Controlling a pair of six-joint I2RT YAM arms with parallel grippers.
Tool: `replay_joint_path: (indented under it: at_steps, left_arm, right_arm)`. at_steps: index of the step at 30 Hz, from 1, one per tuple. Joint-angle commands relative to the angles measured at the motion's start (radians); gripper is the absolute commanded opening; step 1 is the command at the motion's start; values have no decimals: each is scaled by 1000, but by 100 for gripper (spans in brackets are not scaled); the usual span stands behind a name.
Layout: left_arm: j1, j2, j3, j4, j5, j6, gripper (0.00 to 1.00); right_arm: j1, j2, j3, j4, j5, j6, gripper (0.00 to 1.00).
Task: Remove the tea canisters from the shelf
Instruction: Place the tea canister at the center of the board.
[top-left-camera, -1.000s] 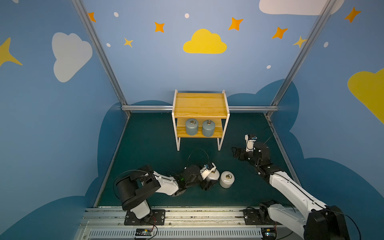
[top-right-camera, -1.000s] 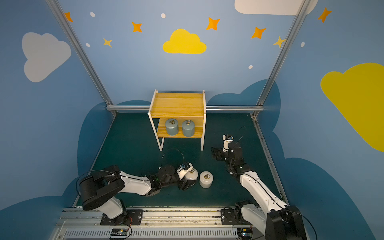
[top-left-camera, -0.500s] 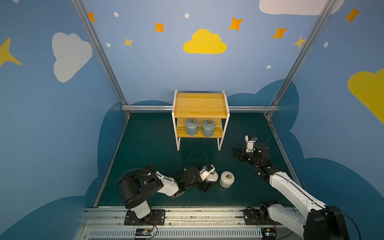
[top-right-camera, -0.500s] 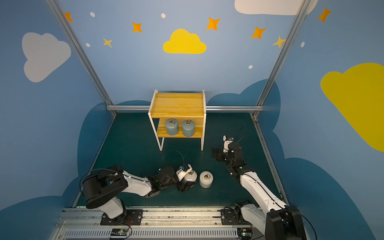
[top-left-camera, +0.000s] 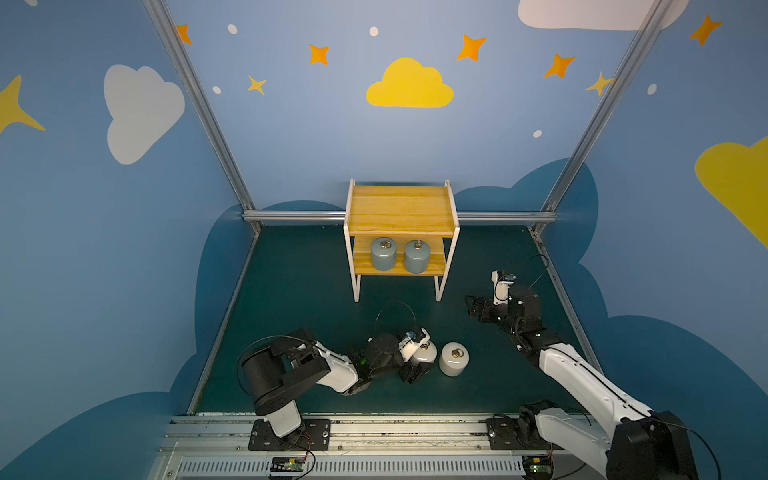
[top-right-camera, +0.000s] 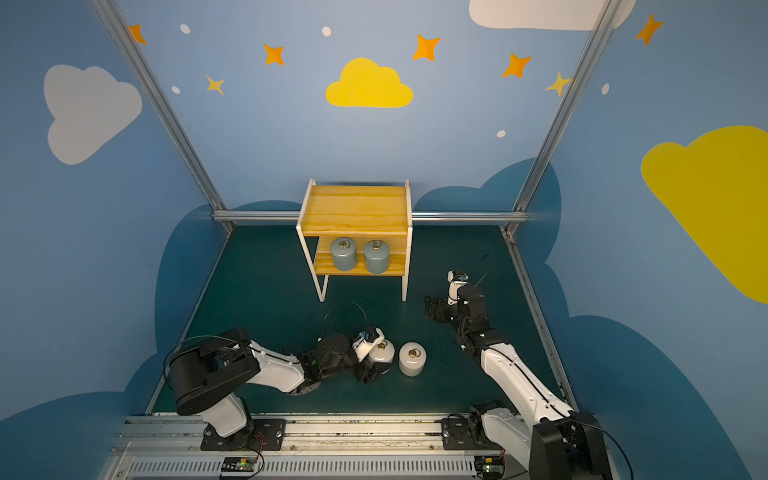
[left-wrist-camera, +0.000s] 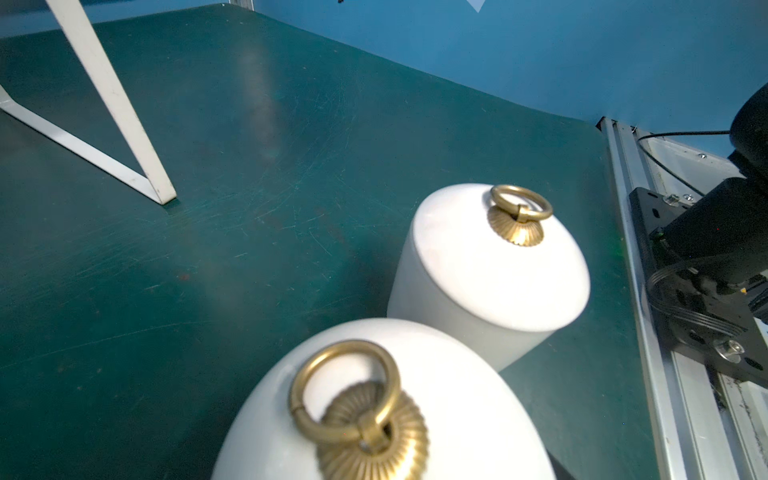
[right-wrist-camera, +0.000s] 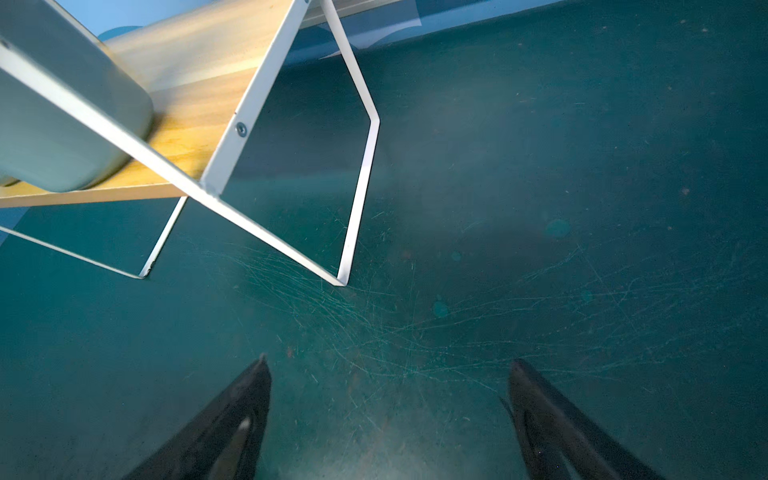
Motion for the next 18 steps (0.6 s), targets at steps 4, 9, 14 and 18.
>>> replay_joint_path:
  at_steps: [4,9,14,18]
  left_arm:
    - [-5,-15,-7,41,11,-9,75]
    - [-8,-33,-10,14,8,-2,77]
    - [-9,-40,-16,-1,10,-4,80]
    - [-12,-40,-16,-1,6,-6,82]
  right_arm:
    - [-8,-5,-13,25,-1,-8,91]
    - [-10,-10,-16,23,-1,-8,91]
    - [-14,-13,-19,24,-3,-8,91]
    - [-15,-11,-19,25,-5,-8,91]
